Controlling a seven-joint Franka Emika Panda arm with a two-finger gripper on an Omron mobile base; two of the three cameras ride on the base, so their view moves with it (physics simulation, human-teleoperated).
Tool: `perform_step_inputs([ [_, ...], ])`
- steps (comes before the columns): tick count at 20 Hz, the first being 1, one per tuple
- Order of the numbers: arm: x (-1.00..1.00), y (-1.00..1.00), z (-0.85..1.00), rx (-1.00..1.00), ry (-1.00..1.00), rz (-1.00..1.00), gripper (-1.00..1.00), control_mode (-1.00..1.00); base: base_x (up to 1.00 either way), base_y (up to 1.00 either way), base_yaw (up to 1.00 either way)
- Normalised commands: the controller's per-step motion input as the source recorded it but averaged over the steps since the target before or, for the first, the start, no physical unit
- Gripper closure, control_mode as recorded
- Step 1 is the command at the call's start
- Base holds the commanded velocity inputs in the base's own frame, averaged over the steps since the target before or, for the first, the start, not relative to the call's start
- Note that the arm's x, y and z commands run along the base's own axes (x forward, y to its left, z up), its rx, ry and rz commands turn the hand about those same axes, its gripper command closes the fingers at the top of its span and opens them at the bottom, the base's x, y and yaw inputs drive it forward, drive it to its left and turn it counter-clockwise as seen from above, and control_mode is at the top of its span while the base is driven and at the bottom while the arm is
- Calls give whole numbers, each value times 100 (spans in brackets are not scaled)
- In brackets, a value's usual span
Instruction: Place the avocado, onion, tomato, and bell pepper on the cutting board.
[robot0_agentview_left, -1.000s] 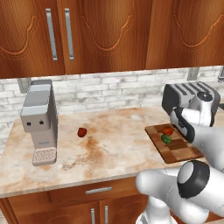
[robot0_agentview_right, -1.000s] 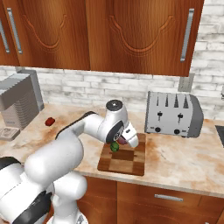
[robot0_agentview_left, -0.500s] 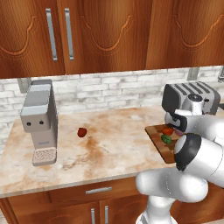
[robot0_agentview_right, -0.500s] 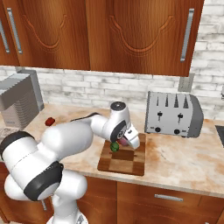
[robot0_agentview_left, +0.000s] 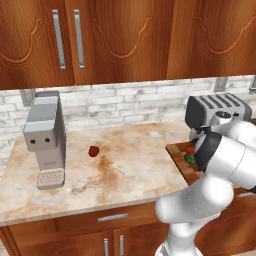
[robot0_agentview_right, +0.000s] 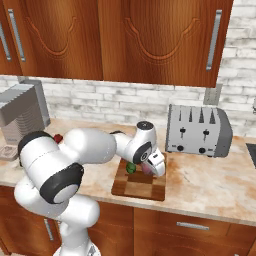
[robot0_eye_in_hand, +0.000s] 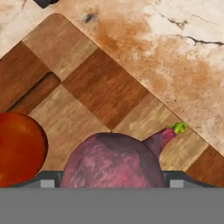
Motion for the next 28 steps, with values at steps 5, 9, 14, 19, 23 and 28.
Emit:
perform_step_inputs([
  [5,16,0,-33,0,11,0,100,-100,0,0,0],
  [9,5,0,-39,0,10,0,100,-100,0,0,0],
  [14,1,0,-39,0,10,0,-100,-100,0,0,0],
  [19,0,0,0,0,0,0,-100,-100,0,0,0],
  [23,0,0,0,0,0,0,-100,-100,0,0,0],
  [28,0,0,1,0,0,0,-100,-100,0,0,0],
])
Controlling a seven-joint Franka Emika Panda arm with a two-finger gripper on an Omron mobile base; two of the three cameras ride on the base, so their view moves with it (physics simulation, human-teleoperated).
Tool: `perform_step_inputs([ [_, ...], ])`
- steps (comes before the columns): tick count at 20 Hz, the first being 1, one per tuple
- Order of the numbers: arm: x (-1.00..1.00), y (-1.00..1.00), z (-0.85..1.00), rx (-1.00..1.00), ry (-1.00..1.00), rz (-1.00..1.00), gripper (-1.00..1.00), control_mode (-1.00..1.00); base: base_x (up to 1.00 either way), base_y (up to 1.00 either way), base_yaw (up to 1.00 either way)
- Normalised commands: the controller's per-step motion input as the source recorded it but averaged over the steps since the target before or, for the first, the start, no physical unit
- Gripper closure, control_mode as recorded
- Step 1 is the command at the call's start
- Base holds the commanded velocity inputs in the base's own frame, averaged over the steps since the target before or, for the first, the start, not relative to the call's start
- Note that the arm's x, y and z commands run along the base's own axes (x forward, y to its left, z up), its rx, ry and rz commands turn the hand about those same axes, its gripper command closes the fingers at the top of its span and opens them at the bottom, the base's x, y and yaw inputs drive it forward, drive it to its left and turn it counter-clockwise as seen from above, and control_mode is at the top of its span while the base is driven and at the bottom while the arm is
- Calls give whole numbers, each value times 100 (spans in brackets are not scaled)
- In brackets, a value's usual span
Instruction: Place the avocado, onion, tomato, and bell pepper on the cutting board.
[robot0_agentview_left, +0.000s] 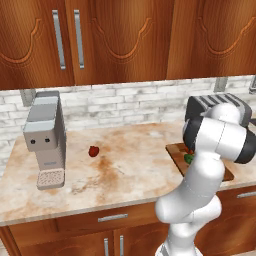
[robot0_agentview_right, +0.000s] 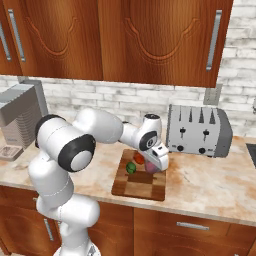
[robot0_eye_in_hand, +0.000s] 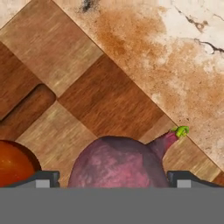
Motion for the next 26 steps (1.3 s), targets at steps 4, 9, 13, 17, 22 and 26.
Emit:
perform_step_inputs([
  [4,0,0,31,0,0,0,-100,-100,0,0,0],
  [9,-15,0,72,0,-5,1,-100,-100,0,0,0],
  [13,-41,14,59,0,-7,7,-100,-100,0,0,0],
  [17,-56,48,49,0,-10,12,-100,-100,0,0,0],
  [22,-65,57,55,0,-14,13,-100,-100,0,0,0],
  [26,-67,66,74,0,-14,17,-100,-100,0,0,0],
])
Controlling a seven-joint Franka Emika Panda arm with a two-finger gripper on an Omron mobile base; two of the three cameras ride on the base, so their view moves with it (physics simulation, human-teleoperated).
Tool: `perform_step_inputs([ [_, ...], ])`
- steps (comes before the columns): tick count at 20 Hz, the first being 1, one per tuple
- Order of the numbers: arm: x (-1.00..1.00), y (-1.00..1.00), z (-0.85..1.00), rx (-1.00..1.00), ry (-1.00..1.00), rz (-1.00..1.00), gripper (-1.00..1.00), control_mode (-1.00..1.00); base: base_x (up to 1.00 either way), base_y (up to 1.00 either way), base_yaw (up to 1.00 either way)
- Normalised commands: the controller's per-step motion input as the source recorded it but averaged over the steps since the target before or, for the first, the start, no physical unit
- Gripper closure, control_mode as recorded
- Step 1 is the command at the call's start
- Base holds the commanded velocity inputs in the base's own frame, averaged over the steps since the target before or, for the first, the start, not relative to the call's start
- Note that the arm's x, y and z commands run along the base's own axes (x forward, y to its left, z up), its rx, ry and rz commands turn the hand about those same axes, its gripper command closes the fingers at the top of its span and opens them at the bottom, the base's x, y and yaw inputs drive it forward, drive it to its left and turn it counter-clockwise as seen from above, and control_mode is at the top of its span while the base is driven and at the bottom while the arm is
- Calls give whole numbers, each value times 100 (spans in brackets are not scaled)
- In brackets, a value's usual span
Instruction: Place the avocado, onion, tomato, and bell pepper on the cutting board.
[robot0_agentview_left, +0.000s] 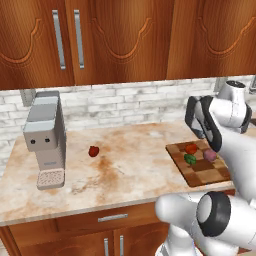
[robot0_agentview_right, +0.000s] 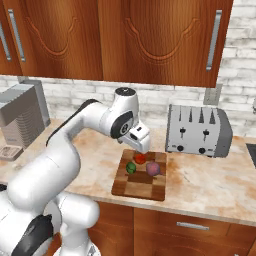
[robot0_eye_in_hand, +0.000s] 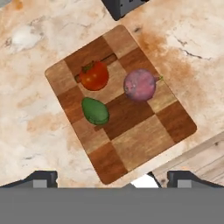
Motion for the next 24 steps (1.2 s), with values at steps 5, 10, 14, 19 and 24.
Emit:
perform_step_inputs([
  [5,-71,81,32,-1,-14,17,-100,-100,0,0,0],
  [10,-54,82,0,0,-11,15,-100,-100,0,0,0],
  [14,-20,87,1,0,-2,16,-100,-100,0,0,0],
  [19,0,94,10,0,0,21,-100,-100,0,0,0],
  [24,11,67,0,0,1,20,-100,-100,0,0,0],
])
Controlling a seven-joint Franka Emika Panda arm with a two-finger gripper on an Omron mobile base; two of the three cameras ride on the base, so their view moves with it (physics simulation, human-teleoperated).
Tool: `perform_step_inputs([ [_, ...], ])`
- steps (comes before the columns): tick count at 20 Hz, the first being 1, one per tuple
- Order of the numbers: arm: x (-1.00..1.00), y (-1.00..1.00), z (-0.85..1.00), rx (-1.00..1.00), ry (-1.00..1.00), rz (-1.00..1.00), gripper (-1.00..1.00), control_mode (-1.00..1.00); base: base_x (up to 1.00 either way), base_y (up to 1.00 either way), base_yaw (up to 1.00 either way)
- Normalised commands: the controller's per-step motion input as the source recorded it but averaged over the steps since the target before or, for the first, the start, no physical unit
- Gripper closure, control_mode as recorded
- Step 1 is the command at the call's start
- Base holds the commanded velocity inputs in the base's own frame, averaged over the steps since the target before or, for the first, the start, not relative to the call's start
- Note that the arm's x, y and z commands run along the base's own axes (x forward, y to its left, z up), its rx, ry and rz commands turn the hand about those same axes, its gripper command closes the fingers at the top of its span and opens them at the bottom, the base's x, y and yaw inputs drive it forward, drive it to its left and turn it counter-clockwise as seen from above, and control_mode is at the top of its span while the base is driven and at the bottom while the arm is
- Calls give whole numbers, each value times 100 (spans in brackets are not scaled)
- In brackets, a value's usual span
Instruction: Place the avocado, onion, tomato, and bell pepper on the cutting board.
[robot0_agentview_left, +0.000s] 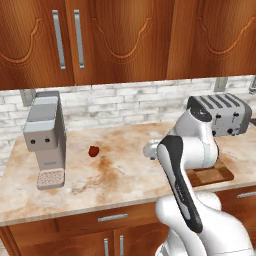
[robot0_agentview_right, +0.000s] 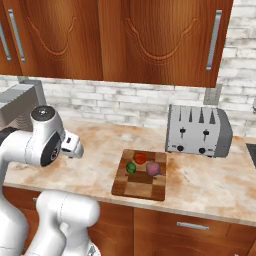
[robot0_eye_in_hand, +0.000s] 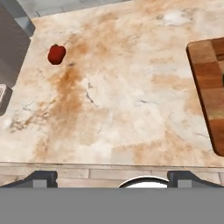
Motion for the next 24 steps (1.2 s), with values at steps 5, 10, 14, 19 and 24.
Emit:
perform_step_inputs([
  [5,38,55,8,0,0,19,-100,-100,0,0,0],
  [10,68,57,1,0,2,12,-100,-100,0,0,0],
  [14,84,53,0,-2,8,7,-100,-100,0,0,0],
  [19,69,56,0,-9,4,1,-100,-100,0,0,0],
  [24,52,40,-1,-9,5,0,-100,-100,0,0,0],
])
